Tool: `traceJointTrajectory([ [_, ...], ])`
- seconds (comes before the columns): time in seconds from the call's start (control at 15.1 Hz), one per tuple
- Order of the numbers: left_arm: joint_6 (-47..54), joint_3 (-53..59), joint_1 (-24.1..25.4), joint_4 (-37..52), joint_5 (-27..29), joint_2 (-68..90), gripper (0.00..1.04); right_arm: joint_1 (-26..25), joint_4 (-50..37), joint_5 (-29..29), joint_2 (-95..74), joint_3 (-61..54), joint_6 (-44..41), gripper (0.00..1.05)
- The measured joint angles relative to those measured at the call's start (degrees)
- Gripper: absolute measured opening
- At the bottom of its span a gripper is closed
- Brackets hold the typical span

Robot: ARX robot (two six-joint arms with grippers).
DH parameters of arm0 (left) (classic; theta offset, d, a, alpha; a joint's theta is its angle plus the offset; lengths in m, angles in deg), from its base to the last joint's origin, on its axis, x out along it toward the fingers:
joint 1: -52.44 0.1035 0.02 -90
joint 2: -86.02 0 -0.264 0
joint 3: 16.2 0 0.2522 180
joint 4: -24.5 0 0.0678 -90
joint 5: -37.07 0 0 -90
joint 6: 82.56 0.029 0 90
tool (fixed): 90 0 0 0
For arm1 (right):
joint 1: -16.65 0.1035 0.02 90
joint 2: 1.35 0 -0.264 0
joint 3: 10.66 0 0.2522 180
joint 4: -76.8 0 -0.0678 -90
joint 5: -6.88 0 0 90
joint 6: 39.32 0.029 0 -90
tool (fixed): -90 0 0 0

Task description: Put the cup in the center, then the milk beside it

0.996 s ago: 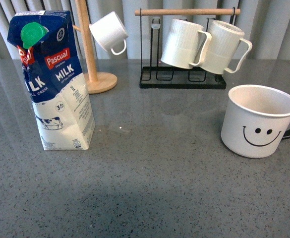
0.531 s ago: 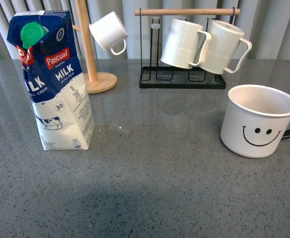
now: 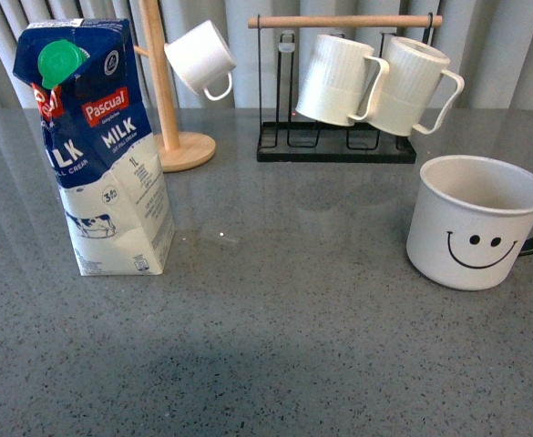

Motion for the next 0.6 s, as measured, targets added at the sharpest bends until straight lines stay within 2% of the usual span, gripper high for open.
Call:
traceJointTrajectory([
  [0.2, 0.00, 0.00, 0.00, 0.00, 0.00, 0.00, 0.98, -0.11, 9.70, 0.39, -14.12, 13.38, -7.28, 0.98],
  [0.33, 0.00, 0.00, 0.00, 0.00, 0.02, 0.00, 0.98, -0.81, 15.43, 0.74, -21.64, 18.78, -8.52, 0.98],
  [0.4, 0.00, 0.00, 0.00, 0.00, 0.00, 0.00, 0.98, -1.29, 19.78, 2.36, -26.27, 20.37, -8.46, 0.98],
  [0.6, 0.00, 0.00, 0.00, 0.00, 0.00, 0.00, 0.98, -1.53, 24.02, 6.64, -30.60, 20.70, -8.20, 0.98],
])
